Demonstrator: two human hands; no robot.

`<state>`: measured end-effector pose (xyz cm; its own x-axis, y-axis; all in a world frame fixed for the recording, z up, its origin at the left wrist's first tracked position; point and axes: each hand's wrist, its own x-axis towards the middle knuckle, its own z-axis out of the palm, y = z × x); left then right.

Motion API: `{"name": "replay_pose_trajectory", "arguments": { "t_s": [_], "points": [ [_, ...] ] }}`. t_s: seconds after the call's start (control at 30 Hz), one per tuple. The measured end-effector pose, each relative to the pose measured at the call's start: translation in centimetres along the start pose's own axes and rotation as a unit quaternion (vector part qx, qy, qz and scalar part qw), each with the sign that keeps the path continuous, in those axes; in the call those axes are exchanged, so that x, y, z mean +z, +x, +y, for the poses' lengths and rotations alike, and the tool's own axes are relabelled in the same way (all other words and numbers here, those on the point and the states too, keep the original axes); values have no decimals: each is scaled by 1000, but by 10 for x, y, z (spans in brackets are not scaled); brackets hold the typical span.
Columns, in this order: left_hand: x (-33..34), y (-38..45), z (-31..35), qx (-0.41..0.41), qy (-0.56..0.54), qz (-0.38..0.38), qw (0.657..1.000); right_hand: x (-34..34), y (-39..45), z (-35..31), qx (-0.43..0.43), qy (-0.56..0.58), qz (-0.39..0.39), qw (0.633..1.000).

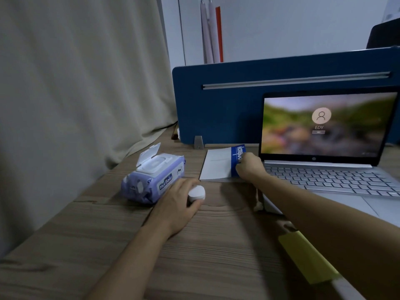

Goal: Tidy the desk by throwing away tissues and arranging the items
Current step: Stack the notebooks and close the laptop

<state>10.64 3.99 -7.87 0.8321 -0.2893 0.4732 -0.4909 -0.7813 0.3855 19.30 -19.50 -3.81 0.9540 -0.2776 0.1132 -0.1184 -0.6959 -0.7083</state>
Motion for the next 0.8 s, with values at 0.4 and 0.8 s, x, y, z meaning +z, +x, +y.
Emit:
{"name": "replay_pose_trajectory", "arguments": {
  "t_s": [0.4, 0.8],
  "points": [
    [-2, -7, 52, 62, 54, 39, 996, -111, -42, 56, -141, -98, 110, 979],
    [67, 31, 159, 59, -77, -59, 994, -247, -27, 93, -116, -143, 172, 968]
  ]
}}
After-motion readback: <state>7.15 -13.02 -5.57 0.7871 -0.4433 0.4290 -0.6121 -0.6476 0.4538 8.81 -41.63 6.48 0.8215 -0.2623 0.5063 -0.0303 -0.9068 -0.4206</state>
